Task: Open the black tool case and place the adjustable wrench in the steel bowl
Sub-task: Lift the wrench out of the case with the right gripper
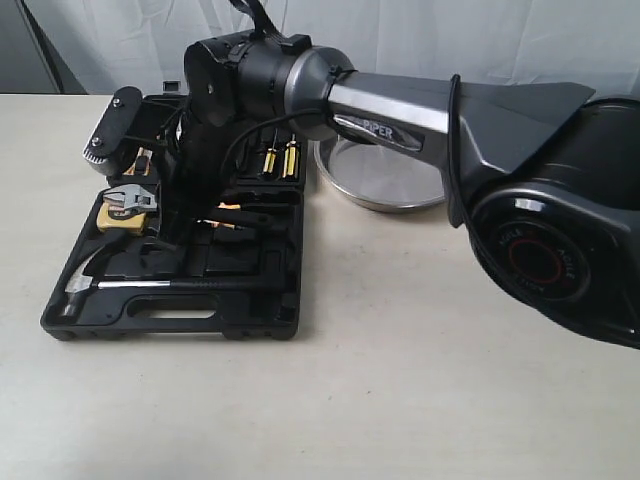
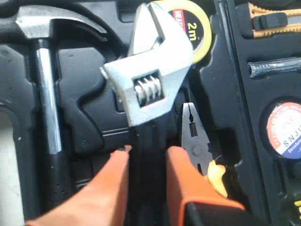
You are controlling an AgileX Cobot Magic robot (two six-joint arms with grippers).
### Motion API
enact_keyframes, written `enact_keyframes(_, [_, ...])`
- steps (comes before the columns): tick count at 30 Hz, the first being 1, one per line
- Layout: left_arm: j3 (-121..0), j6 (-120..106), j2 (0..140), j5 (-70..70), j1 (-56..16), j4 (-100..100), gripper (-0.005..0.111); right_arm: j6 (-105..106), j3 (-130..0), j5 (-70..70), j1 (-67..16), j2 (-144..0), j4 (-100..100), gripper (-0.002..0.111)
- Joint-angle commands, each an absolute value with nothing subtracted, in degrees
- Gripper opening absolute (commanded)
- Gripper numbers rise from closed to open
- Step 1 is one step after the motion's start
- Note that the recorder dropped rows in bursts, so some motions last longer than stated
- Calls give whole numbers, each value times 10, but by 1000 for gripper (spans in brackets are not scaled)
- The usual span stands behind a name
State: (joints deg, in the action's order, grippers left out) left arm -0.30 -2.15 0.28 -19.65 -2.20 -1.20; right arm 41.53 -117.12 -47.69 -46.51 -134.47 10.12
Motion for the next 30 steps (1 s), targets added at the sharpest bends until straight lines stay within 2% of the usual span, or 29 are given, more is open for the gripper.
enact_keyframes(1, [0,-20,0,-191,-24,-12,0,408,-1173,-469,-460,-1335,104,-1])
enact_keyframes(30, [0,-20,0,-191,-24,-12,0,362,-1173,-538,-319,-1293,81,-1])
